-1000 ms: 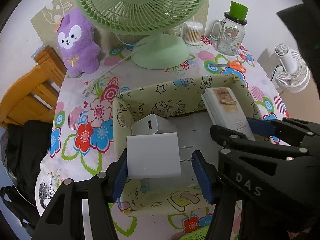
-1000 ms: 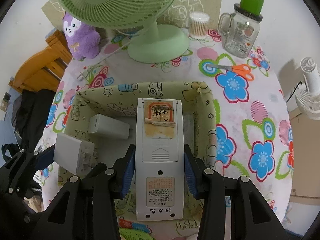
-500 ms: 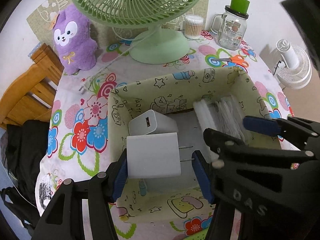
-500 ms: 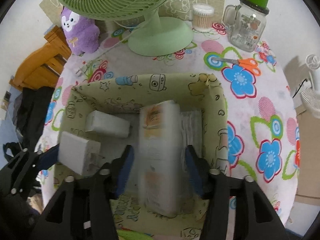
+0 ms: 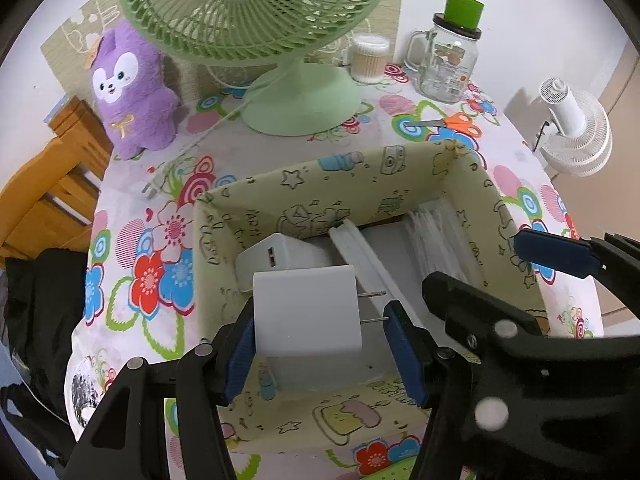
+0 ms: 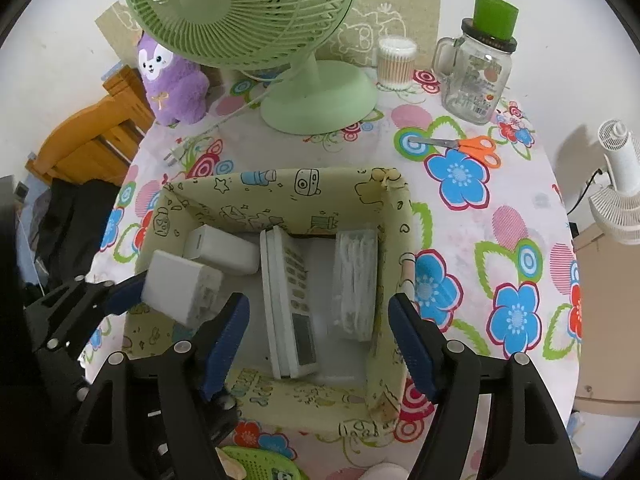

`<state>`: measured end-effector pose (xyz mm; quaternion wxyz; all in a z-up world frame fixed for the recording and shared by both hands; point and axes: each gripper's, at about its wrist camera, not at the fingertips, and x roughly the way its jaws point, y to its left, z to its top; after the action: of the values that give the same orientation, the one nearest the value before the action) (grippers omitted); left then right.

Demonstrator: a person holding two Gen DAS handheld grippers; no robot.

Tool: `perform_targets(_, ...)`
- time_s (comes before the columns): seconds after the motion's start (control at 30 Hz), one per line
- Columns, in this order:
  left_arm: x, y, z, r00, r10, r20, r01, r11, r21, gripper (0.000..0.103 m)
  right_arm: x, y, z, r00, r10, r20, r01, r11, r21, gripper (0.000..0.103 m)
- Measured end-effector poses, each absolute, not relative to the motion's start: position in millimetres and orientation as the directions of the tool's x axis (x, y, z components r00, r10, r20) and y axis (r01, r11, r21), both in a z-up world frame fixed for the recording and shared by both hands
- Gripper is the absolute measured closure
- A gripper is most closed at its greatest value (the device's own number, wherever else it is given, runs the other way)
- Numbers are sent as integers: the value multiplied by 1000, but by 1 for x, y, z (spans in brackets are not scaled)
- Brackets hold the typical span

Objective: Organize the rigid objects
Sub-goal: 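Open the left tool to drop the block while the right tool releases the remote inside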

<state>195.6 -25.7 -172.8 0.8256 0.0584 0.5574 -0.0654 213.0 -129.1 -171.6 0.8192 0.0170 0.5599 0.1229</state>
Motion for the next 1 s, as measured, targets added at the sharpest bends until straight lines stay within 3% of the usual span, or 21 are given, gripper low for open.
perform_targets(0.53,199,-32,-198,313,-25,-949,183,982,35,39,201,-149,-172,368,164,-915,-111,985,132,25)
perform_targets(0.63,196,-31,-197,330,-4,-944,170,984,56,25,200,-150,-176,362,163,-918,-112,985,131,25)
perform_targets(1.0,186,-32,-189,346,-2,-938,192,979,68,12,194,-144,-180,350,170,-921,-123,983,134,25)
